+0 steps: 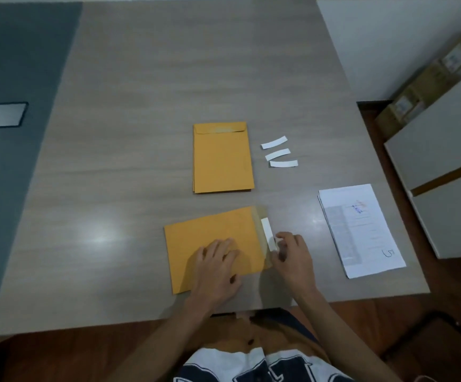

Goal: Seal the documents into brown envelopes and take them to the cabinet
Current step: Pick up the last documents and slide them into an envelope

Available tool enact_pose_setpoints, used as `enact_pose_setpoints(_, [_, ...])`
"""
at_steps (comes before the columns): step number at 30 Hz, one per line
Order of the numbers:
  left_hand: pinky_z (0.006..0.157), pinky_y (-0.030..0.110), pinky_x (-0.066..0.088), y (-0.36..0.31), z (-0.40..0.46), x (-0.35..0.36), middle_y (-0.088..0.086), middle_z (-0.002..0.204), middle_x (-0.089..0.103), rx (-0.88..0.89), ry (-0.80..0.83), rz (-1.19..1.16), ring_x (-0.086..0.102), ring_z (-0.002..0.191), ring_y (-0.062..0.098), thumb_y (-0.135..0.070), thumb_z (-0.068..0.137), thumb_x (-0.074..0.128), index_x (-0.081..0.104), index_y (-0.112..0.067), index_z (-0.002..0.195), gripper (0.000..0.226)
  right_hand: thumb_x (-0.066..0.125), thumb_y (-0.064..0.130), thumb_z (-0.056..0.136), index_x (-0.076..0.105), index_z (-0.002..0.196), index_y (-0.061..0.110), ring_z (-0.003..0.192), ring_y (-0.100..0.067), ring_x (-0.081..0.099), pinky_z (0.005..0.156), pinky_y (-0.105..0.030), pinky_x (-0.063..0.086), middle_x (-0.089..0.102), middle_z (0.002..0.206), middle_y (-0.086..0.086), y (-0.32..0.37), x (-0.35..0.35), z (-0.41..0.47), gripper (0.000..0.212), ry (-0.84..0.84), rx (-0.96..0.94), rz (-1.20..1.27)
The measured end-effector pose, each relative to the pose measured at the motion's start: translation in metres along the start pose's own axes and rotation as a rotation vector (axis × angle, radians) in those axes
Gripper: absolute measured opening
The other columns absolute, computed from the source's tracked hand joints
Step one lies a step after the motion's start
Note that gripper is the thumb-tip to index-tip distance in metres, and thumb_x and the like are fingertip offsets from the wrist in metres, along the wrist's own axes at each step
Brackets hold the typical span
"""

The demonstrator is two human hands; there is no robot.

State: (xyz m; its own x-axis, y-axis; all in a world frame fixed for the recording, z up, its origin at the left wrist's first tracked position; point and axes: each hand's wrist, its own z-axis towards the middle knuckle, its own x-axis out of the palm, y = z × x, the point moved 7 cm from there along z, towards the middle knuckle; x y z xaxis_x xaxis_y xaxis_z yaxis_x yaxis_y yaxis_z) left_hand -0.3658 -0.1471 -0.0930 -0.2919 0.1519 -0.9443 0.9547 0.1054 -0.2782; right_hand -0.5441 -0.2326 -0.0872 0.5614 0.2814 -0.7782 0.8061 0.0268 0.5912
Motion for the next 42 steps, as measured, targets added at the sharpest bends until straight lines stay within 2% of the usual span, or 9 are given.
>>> enact_pose_setpoints(7, [0.097, 0.043, 0.039, -0.006, 0.018, -0.011, -0.004, 0.128, 0.055, -0.024, -0.020, -0.045, 0.046, 0.123, 0.019, -0.035, 0.070, 0.060, 0.064, -0.026, 0.103, 0.034, 0.072, 0.009, 0.081, 0.071, 0.107, 0.014, 0.089, -0.024, 0.057, 0.063, -0.035, 0.054, 0.058, 0.101, -0.006, 0.001, 0.003, -0.004, 0.027, -0.030, -0.204, -0.116])
enact_pose_setpoints(13, [0.085, 0.036, 0.044, -0.020, 0.031, -0.025, -0.004, 0.104, 0.059, -0.017, -0.128, -0.106, 0.056, 0.101, 0.019, -0.021, 0.072, 0.063, 0.065, -0.021, 0.098, 0.026, 0.067, 0.018, 0.086, 0.069, 0.112, 0.017, 0.094, -0.012, 0.051, 0.075, -0.024, 0.050, 0.054, 0.103, 0.001, 0.003, -0.011, 0.001, 0.026, -0.012, -0.220, 0.014])
enact_pose_setpoints(16, [0.080, 0.034, 0.045, -0.039, 0.043, -0.036, -0.002, 0.102, 0.058, 0.011, -0.181, -0.142, 0.056, 0.096, 0.020, -0.017, 0.073, 0.064, 0.066, -0.018, 0.100, 0.027, 0.065, 0.023, 0.089, 0.068, 0.113, 0.019, 0.098, -0.010, 0.050, 0.081, -0.020, 0.044, 0.055, 0.107, 0.001, -0.008, -0.030, 0.007, 0.025, -0.046, -0.160, 0.063])
enact_pose_setpoints(20, [0.079, 0.037, 0.045, -0.081, 0.075, -0.047, 0.004, 0.103, 0.058, 0.026, -0.178, -0.188, 0.055, 0.098, 0.025, -0.022, 0.077, 0.064, 0.066, -0.015, 0.105, 0.029, 0.063, 0.027, 0.088, 0.066, 0.113, 0.023, 0.107, -0.013, 0.051, 0.087, -0.026, 0.046, 0.057, 0.114, 0.002, -0.049, -0.070, 0.011, 0.025, -0.152, 0.026, 0.093])
enact_pose_setpoints(23, [0.087, 0.038, 0.045, -0.124, 0.108, -0.047, 0.006, 0.111, 0.057, 0.076, -0.106, -0.245, 0.053, 0.105, 0.028, -0.026, 0.077, 0.067, 0.063, -0.013, 0.114, 0.039, 0.062, 0.033, 0.089, 0.064, 0.114, 0.024, 0.107, -0.011, 0.049, 0.087, -0.023, 0.041, 0.057, 0.115, 0.004, -0.084, -0.098, 0.005, 0.026, -0.200, 0.165, 0.081])
enact_pose_setpoints(27, [0.102, 0.039, 0.038, -0.186, 0.159, -0.033, 0.007, 0.139, 0.045, 0.100, 0.068, -0.185, 0.041, 0.127, 0.026, -0.036, 0.083, 0.068, 0.046, -0.011, 0.137, 0.064, 0.057, 0.041, 0.089, 0.065, 0.112, 0.026, 0.107, -0.011, 0.047, 0.085, -0.024, 0.040, 0.059, 0.119, 0.006, -0.130, -0.128, -0.009, 0.029, -0.297, 0.263, -0.055])
enact_pose_setpoints(33, [0.108, 0.040, 0.031, -0.249, 0.229, -0.018, 0.013, 0.150, 0.034, 0.110, 0.197, -0.082, 0.028, 0.140, 0.028, -0.041, 0.081, 0.073, 0.034, -0.004, 0.143, 0.082, 0.061, 0.052, 0.081, 0.064, 0.107, 0.029, 0.103, -0.014, 0.046, 0.085, -0.031, 0.048, 0.058, 0.114, 0.006, -0.180, -0.150, -0.015, 0.035, -0.310, 0.299, -0.164])
enact_pose_setpoints(36, [0.105, 0.042, 0.038, -0.258, 0.246, 0.004, 0.013, 0.142, 0.039, 0.075, 0.279, -0.025, 0.036, 0.133, 0.029, -0.046, 0.070, 0.082, 0.035, -0.008, 0.140, 0.092, 0.066, 0.050, 0.078, 0.061, 0.108, 0.028, 0.102, -0.017, 0.047, 0.084, -0.031, 0.048, 0.055, 0.113, 0.003, -0.185, -0.147, -0.017, 0.038, -0.264, 0.244, -0.212])
enact_pose_setpoints(42, [0.092, 0.045, 0.047, -0.263, 0.260, 0.011, 0.008, 0.118, 0.052, -0.010, 0.240, 0.013, 0.051, 0.112, 0.029, -0.054, 0.051, 0.089, 0.048, -0.014, 0.121, 0.090, 0.067, 0.047, 0.081, 0.059, 0.109, 0.026, 0.104, -0.018, 0.047, 0.085, -0.032, 0.048, 0.052, 0.113, 0.002, -0.187, -0.145, -0.020, 0.036, -0.280, 0.226, -0.165])
